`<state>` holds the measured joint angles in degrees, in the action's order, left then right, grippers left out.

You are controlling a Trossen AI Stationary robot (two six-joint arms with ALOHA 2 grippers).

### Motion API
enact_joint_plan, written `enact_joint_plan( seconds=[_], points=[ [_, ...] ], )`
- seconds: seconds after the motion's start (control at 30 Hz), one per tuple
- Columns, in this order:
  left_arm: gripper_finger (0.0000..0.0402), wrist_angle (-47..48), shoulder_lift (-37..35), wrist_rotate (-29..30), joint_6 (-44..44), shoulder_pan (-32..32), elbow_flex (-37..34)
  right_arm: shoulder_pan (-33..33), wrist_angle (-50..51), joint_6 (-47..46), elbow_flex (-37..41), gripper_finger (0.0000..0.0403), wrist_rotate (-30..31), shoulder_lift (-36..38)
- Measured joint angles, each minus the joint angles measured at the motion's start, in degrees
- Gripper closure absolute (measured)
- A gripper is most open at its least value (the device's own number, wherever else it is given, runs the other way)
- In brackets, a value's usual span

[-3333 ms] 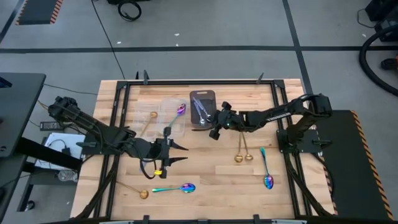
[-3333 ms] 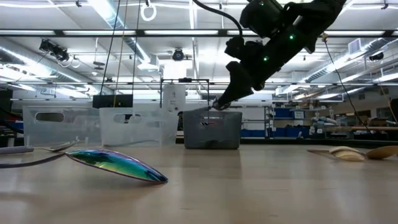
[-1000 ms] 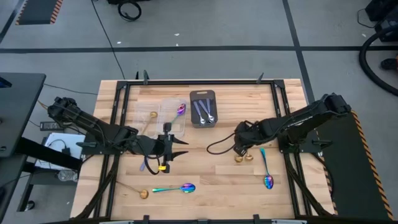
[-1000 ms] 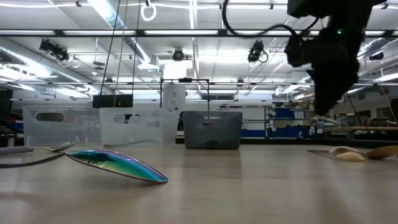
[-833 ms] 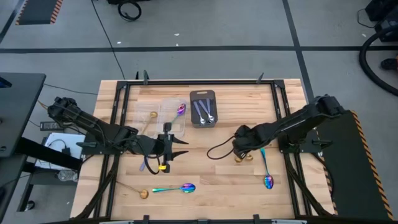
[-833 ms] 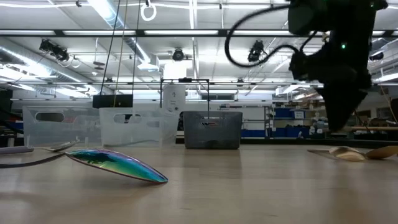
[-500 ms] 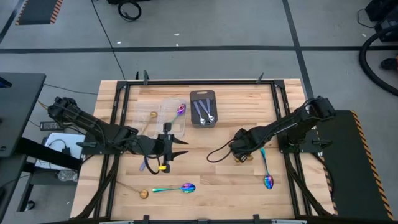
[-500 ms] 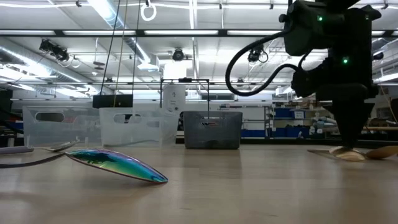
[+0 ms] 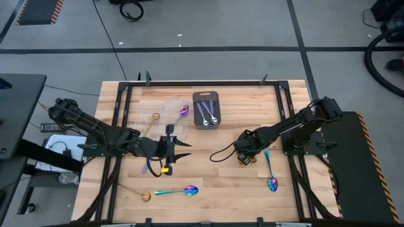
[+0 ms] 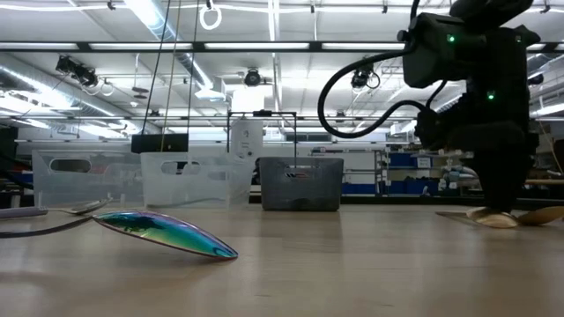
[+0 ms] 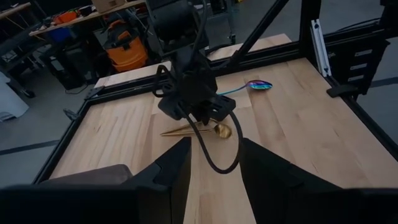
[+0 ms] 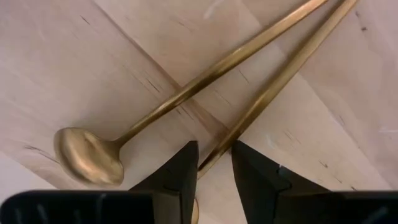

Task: Sort silverware by color (type)
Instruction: Put the gold spoon into the left transparent bin

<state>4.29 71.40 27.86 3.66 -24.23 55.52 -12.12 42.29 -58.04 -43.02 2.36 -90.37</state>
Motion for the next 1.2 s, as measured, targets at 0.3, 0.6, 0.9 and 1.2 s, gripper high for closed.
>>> enact_joint_plan(
  seconds=[0.3,0.6,0.9,1.2],
  points=[
    [0.0260,0.00,0.00,0.00,-0.02,0.00,0.00,0.26,-0.41,1.63,0.08,0.0338,-0.49,-0.13],
    [0.0260,0.00,0.00,0.00,-0.07,0.00,0.00,0.32,-0.36,2.20,0.11,0.0391,0.54,-0.15],
    [0.0260,0.10,0.00,0.00,-0.37,0.00,0.00,0.38,0.99,2.75,0.75,0.0390,4.68,3.74],
    [0.0260,0.68,0.00,-0.02,0.41,0.44,0.00,0.31,1.57,3.69,0.43,0.0391,8.75,11.17]
  ],
)
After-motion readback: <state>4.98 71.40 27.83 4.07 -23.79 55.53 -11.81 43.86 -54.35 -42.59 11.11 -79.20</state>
